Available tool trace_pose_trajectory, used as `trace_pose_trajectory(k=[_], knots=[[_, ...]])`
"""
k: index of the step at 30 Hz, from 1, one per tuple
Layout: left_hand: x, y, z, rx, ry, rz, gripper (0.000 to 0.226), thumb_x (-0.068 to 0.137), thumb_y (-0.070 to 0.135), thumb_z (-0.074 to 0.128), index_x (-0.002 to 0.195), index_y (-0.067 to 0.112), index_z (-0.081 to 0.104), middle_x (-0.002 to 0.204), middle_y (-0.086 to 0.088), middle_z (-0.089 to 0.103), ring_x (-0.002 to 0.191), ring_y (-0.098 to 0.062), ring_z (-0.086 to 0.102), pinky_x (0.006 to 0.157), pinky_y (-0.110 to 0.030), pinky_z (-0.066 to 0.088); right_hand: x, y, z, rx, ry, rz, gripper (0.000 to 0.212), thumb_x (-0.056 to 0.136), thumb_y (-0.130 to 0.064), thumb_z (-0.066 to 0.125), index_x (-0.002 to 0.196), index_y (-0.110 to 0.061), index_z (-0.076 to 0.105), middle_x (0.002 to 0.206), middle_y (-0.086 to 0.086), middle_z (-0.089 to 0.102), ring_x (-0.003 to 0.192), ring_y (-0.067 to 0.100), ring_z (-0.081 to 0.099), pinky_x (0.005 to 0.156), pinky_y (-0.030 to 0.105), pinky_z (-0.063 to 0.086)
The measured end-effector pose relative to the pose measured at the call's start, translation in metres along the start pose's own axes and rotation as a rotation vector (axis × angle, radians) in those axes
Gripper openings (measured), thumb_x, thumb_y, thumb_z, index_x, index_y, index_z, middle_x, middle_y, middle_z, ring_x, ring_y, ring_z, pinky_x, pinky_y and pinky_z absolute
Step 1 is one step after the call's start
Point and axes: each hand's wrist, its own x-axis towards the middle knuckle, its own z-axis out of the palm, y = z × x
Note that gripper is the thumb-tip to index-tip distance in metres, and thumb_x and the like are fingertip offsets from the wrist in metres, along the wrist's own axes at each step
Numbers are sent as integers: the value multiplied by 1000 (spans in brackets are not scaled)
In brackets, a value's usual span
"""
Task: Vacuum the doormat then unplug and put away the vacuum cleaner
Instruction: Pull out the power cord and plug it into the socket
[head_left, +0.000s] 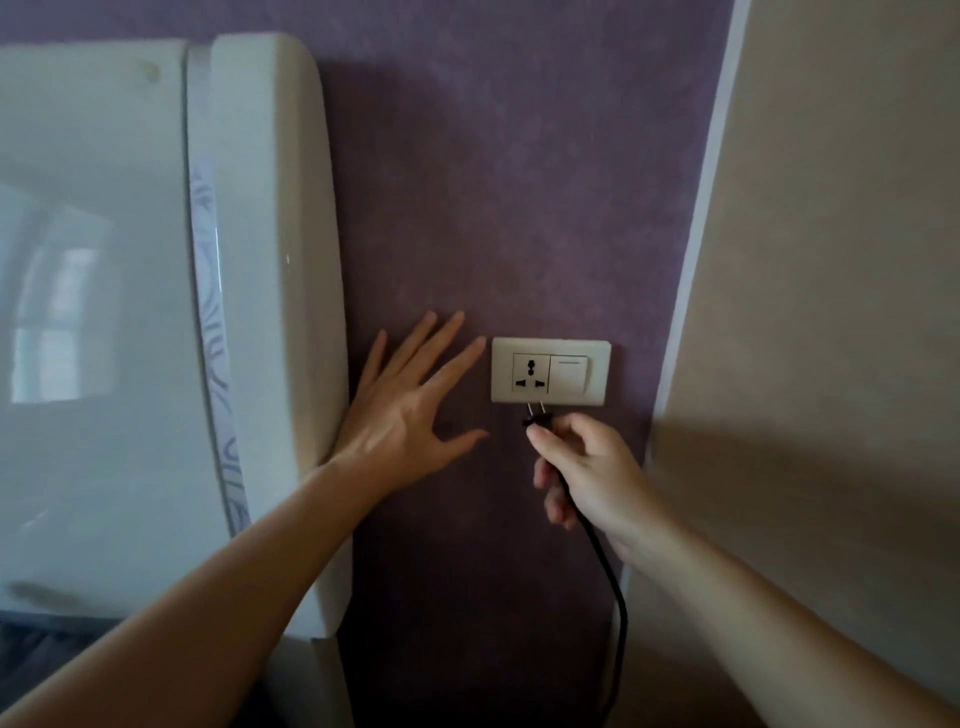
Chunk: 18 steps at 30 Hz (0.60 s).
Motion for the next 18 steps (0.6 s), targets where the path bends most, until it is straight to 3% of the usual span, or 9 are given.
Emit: trace_pose_trajectory(k=[3,5,9,14,18], knots=[[5,-8,12,51,-6,-4,93,75,71,50,156,31,27,167,3,10,154,-19,3,119,-63,10,8,0,4,-79,144,-69,20,101,-30,61,93,-13,67,61,0,61,39,18,52,36,22,31],[4,-7,16,49,12,-4,93,75,73,52,155,31,29,167,3,10,154,-19,3,119,-63,9,12,-2,7,-245,240,-155,21,101,-31,61,92,-15,70,60,2,65,36,19,54,37,23,38],[6,-8,21,27,63,-4,92,75,74,51,154,31,33,167,4,12,154,-19,5,119,-63,8,20,3,16,-559,449,-356,29,98,-36,63,84,-13,72,58,2,66,49,16,62,53,39,51],[5,-6,20,8,56,-13,90,76,74,52,153,31,35,167,4,12,154,-18,4,119,-63,8,29,11,22,-719,589,-435,35,97,-40,62,77,-12,68,57,1,63,57,22,63,56,40,47],[5,-7,18,11,51,-16,91,75,74,52,153,32,34,167,4,11,154,-18,3,119,-63,8,30,10,29,-755,612,-448,35,97,-38,63,72,-14,63,52,-1,57,54,26,61,52,34,33]])
